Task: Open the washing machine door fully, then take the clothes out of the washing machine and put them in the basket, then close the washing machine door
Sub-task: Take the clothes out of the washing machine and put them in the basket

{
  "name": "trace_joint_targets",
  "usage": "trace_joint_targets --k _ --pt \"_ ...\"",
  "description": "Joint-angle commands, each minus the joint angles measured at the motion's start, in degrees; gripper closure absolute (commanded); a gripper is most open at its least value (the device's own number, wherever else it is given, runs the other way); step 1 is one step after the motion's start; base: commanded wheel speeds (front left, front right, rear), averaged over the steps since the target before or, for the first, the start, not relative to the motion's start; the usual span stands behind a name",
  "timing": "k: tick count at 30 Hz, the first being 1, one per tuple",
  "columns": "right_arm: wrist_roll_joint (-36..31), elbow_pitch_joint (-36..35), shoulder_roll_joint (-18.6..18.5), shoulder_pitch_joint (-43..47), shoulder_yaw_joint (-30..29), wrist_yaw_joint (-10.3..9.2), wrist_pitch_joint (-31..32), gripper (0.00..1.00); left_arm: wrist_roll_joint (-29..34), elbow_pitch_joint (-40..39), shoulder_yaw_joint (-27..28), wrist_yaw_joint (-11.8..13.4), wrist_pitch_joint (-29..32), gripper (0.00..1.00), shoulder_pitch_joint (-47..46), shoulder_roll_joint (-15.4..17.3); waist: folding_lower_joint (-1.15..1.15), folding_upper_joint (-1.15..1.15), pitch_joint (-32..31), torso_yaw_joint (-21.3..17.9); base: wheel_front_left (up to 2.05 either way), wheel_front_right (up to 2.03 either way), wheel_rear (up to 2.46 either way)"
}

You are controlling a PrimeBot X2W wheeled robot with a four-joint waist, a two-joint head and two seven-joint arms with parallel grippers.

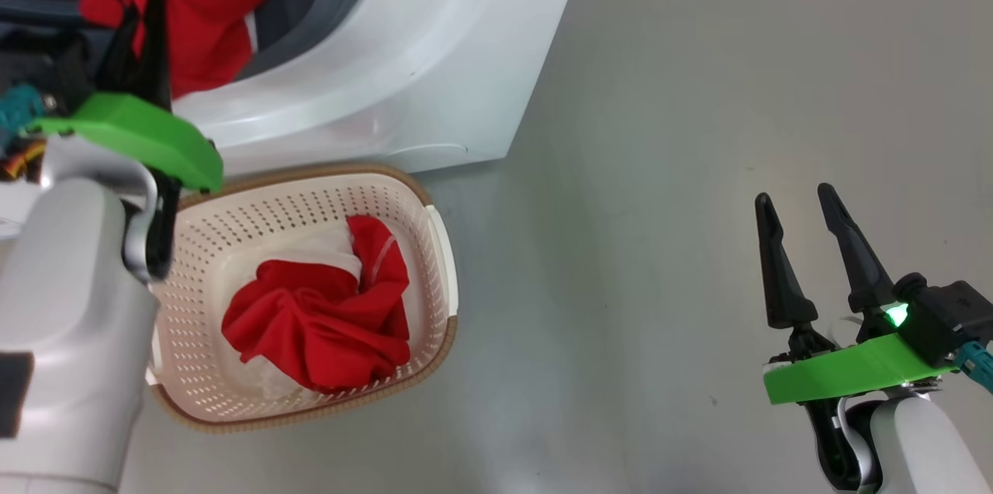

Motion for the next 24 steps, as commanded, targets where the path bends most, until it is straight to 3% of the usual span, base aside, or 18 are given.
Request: trace_joint_targets --k 1,24 --pt "-0.6 -1.3 -0.8 0.8 0.8 0.36 -0.4 0.0 -0.5 -3.4 2.0 0.7 -0.7 1.0 2.0 1.9 0.0 0.0 -1.2 0.6 0.0 0.0 0.0" --pt "-2.0 -1.7 -0.8 1.8 -0.9 0.36 -0.4 0.0 -1.8 -24.4 2.7 5.5 0.2 1.0 22.8 0.3 0.0 0.0 -6.9 4.8 0.0 0.0 0.0"
